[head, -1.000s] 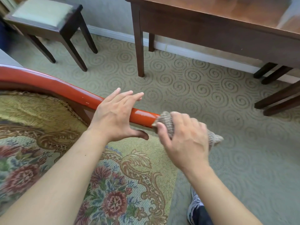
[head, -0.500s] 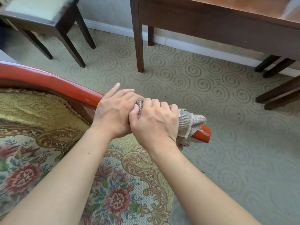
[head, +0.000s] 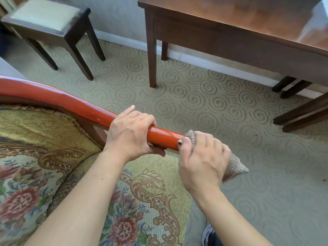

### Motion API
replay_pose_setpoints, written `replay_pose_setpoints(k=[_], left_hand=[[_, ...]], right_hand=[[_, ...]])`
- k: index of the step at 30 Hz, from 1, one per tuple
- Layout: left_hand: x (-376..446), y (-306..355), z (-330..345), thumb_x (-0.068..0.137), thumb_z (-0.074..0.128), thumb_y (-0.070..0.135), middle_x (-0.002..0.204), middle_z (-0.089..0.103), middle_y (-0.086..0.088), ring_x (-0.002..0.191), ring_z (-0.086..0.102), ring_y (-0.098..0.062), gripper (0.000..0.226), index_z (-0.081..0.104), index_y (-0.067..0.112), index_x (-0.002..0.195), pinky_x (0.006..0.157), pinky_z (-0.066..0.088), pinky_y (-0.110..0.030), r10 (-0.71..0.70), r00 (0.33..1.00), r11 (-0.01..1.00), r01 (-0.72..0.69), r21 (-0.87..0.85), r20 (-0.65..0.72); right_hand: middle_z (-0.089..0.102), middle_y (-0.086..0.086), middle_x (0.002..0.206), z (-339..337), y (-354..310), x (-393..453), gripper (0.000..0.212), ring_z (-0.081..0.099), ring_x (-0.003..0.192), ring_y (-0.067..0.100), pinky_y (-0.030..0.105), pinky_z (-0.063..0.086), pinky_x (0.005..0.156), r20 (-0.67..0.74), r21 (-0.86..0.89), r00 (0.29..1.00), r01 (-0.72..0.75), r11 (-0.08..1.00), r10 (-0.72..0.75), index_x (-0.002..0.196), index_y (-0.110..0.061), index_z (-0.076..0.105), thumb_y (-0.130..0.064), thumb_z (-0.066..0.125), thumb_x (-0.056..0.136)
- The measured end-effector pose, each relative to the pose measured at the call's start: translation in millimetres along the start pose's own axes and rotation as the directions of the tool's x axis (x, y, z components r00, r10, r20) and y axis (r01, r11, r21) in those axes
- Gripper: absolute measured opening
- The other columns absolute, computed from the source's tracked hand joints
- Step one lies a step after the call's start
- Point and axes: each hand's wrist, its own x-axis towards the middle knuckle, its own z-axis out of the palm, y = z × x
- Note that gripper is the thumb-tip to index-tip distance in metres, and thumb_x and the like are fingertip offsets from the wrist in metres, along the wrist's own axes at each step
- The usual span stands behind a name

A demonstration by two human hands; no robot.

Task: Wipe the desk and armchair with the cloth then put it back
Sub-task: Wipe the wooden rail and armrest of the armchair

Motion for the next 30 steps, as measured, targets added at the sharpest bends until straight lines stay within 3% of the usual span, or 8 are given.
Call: replay_pose_setpoints(k=[3,6,10,14,17,22,26,30], left_hand=[[-1,2,1,0.075,0.049,0.057,0.083,0.066,0.008,0.09,0.065,-0.018,0.035,0.06,0.025,0.087,0.115,0.032,-0.035,0.002,0.998,1.0,-0.004,-0.025,-0.066],[-2,1,0,0.082,0.037,0.034,0.088,0.069,0.003,0.093,0.067,-0.022,0.033,0.064,0.019,0.093,0.114,0.032,-0.036,0.014,0.998,1.0,-0.015,-0.024,-0.063],[-3,1,-4,0.07,0.05,0.056,0.102,0.07,0.01,0.106,0.064,-0.014,0.047,0.064,0.026,0.103,0.119,0.023,-0.032,0.002,1.0,0.999,-0.002,-0.049,-0.004],[-4,0,-5,0.048,0.071,0.084,0.116,0.066,0.016,0.119,0.058,-0.007,0.085,0.061,0.033,0.115,0.121,0.019,-0.031,-0.01,0.998,0.999,0.013,-0.045,0.067],[-4,1,-4,0.045,0.073,0.084,0.12,0.066,0.016,0.125,0.055,-0.007,0.091,0.06,0.034,0.12,0.122,0.016,-0.031,-0.019,0.998,0.999,0.021,-0.039,0.053],[-5,0,-2,0.045,0.073,0.084,0.123,0.066,0.014,0.128,0.054,-0.01,0.095,0.06,0.032,0.123,0.122,0.018,-0.033,-0.006,0.999,1.0,0.007,-0.029,0.033],[-6,4,-2,0.055,0.069,0.078,0.12,0.068,0.009,0.12,0.059,-0.013,0.086,0.063,0.027,0.124,0.119,0.025,-0.034,-0.01,1.0,1.0,0.011,-0.028,0.024],[-4,2,-3,0.086,0.039,0.049,0.13,0.063,0.01,0.127,0.053,-0.012,0.054,0.057,0.028,0.133,0.121,0.017,-0.03,-0.015,0.997,1.0,0.015,-0.003,0.08]], right_hand=[[0.06,0.005,0.087,10,-43,9,0.036,0.055,0.082,0.029,0.045,0.037,0.083,0.076,-0.126,0.981,0.188,0.974,-0.18,0.092,-0.017,0.059,-0.046,0.04,0.095],[0.062,0.006,0.084,16,-69,16,0.034,0.057,0.078,0.03,0.044,0.038,0.077,0.128,-0.153,0.959,0.27,0.951,-0.252,0.088,-0.015,0.06,-0.041,0.04,0.095],[0.062,0.005,0.09,10,-33,10,0.041,0.056,0.082,0.03,0.044,0.038,0.078,0.107,-0.101,0.932,0.356,0.929,-0.345,0.105,-0.014,0.061,-0.048,0.039,0.098],[0.064,0.003,0.111,-3,35,-2,0.052,0.055,0.099,0.028,0.045,0.039,0.088,0.057,0.032,0.956,0.286,0.958,-0.287,0.124,-0.016,0.059,-0.051,0.029,0.1],[0.063,0.009,0.125,-5,74,-13,0.05,0.053,0.114,0.03,0.043,0.035,0.099,-0.013,0.177,0.977,0.211,0.961,-0.212,0.128,-0.01,0.058,-0.041,0.031,0.099],[0.067,0.012,0.108,3,42,-10,0.046,0.059,0.099,0.037,0.047,0.038,0.09,-0.075,0.124,0.997,0.005,0.992,0.004,0.112,-0.005,0.064,-0.035,0.032,0.097],[0.066,0.003,0.096,9,-11,-1,0.036,0.058,0.092,0.03,0.045,0.037,0.089,-0.072,-0.046,0.987,0.14,0.989,-0.143,0.104,-0.016,0.064,-0.04,0.039,0.098],[0.064,0.005,0.086,21,-58,9,0.032,0.058,0.08,0.029,0.043,0.04,0.085,0.008,-0.11,0.962,0.271,0.956,-0.271,0.095,-0.014,0.064,-0.037,0.042,0.098]])
